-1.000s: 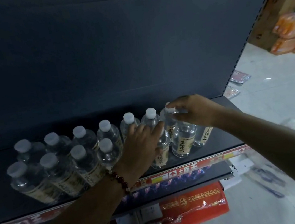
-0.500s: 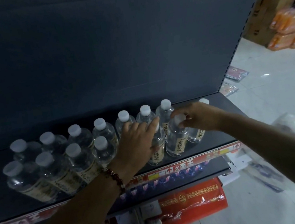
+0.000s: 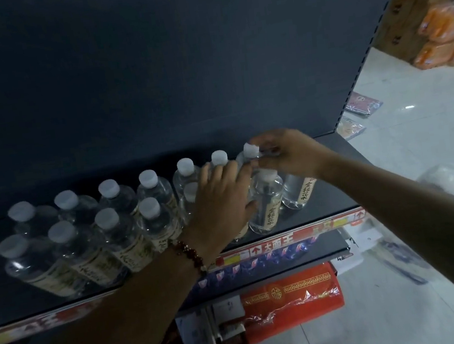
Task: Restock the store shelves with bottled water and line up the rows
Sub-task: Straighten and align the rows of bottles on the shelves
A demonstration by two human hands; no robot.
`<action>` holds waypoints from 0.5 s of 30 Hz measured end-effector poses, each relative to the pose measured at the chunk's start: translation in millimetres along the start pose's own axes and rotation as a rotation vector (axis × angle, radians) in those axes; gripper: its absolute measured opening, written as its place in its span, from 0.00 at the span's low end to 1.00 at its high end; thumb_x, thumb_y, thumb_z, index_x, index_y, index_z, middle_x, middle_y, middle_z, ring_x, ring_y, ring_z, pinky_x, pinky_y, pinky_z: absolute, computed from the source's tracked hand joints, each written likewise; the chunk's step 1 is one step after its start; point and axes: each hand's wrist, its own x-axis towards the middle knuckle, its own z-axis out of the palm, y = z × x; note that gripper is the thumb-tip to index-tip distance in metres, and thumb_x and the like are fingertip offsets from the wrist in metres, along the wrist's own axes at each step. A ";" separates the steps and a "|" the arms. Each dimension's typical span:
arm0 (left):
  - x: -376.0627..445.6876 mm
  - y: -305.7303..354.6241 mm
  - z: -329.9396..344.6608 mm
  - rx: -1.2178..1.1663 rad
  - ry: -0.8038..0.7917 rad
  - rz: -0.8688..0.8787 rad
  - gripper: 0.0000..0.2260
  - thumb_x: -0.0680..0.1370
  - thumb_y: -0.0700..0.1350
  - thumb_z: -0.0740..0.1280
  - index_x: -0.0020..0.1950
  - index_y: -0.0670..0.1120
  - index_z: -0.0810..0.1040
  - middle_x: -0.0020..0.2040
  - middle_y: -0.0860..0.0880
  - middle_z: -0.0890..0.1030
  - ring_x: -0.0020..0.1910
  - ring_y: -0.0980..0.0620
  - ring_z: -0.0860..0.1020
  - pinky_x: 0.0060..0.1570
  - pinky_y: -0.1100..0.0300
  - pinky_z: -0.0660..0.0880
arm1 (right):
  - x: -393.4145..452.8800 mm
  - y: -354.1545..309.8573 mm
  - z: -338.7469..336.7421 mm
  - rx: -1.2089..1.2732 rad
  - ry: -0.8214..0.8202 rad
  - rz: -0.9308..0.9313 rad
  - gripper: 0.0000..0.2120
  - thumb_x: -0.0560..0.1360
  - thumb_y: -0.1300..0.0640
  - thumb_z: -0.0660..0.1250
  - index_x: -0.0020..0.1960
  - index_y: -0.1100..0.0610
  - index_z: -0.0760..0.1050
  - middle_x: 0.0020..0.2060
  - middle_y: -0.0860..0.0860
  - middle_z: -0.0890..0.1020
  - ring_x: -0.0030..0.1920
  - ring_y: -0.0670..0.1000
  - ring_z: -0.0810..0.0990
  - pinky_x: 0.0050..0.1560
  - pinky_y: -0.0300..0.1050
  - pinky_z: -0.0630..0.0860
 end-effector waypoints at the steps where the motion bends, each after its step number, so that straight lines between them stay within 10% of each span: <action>1: 2.4 3.1 1.0 -0.012 0.015 0.006 0.32 0.72 0.58 0.74 0.73 0.48 0.71 0.60 0.48 0.79 0.59 0.44 0.77 0.67 0.44 0.66 | 6.2 -2.2 -1.0 0.002 0.024 0.034 0.20 0.73 0.47 0.74 0.64 0.51 0.78 0.55 0.45 0.81 0.54 0.45 0.80 0.57 0.44 0.76; 5: 9.5 13.5 6.1 -0.037 -0.015 0.034 0.29 0.74 0.57 0.71 0.73 0.51 0.72 0.62 0.49 0.80 0.59 0.45 0.77 0.63 0.46 0.68 | 31.1 -4.9 1.5 -0.202 -0.046 0.101 0.27 0.77 0.51 0.70 0.74 0.51 0.70 0.68 0.53 0.76 0.66 0.54 0.76 0.66 0.48 0.71; 15: 8.8 19.5 23.3 -0.028 0.101 0.073 0.27 0.71 0.54 0.77 0.68 0.48 0.78 0.54 0.48 0.85 0.52 0.45 0.81 0.57 0.48 0.72 | 43.2 -7.8 0.8 -0.434 -0.209 0.074 0.18 0.77 0.51 0.68 0.64 0.55 0.78 0.63 0.54 0.79 0.63 0.56 0.76 0.65 0.54 0.72</action>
